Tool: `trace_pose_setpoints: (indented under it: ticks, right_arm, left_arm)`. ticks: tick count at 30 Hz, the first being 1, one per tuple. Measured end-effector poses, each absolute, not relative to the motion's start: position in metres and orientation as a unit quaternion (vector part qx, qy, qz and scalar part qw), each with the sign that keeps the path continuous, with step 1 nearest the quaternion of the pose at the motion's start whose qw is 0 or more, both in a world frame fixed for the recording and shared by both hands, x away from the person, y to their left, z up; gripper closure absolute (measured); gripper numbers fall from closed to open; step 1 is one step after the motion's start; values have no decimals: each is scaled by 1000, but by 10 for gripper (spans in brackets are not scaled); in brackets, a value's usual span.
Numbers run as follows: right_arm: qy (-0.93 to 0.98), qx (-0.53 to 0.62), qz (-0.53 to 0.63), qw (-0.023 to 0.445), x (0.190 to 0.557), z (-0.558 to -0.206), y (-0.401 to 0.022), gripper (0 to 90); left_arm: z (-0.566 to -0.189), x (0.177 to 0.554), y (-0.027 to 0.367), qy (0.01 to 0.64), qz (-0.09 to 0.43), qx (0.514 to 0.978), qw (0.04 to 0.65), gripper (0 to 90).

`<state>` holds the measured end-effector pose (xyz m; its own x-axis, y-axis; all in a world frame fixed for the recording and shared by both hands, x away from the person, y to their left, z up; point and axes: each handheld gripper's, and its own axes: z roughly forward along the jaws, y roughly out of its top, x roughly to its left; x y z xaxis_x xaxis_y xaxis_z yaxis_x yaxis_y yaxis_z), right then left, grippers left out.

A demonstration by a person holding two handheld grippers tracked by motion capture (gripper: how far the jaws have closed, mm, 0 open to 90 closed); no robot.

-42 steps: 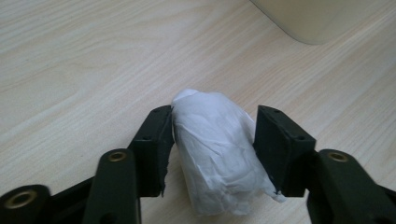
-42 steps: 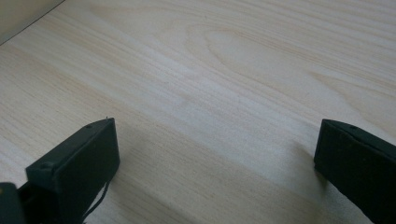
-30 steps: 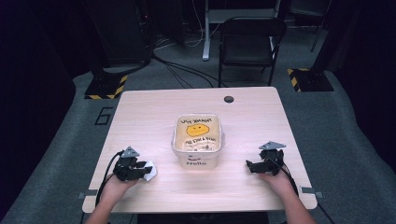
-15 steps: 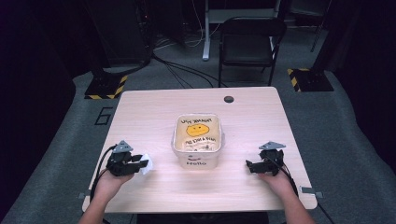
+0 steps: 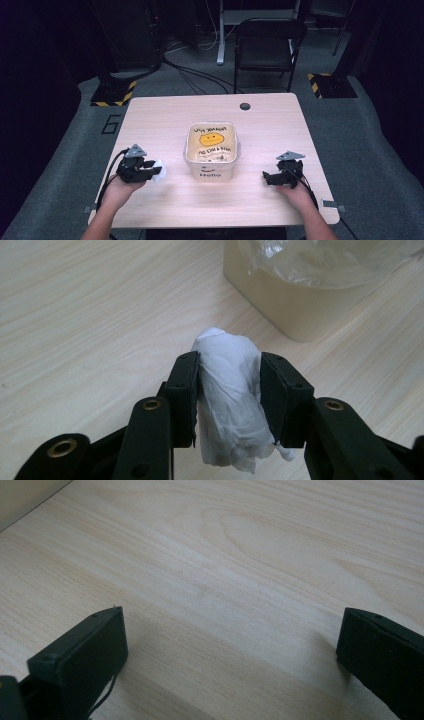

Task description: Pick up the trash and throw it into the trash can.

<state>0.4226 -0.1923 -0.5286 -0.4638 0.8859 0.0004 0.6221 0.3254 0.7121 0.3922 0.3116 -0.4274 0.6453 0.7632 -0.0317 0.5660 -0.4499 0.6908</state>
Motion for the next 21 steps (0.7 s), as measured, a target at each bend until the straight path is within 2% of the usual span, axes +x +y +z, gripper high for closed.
trace_pose_setpoints:
  ticks: [21]
  right_arm:
    - [789, 478, 330, 200, 423, -529, -192, 0]
  left_arm:
    - [-379, 407, 293, 386, 158, 840, 346, 611]
